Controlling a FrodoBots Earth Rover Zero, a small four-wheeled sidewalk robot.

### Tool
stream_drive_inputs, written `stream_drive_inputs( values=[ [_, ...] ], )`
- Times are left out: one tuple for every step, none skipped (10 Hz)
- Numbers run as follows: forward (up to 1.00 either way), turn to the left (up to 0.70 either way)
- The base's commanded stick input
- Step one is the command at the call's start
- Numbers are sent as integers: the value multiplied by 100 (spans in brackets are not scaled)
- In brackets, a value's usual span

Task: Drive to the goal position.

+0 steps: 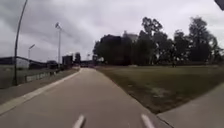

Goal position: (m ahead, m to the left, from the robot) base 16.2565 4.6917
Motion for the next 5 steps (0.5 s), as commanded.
stream_drive_inputs(
  values=[
    [91, 35],
    [91, 36],
    [93, 37],
    [95, 38],
    [95, 38]
  ],
)
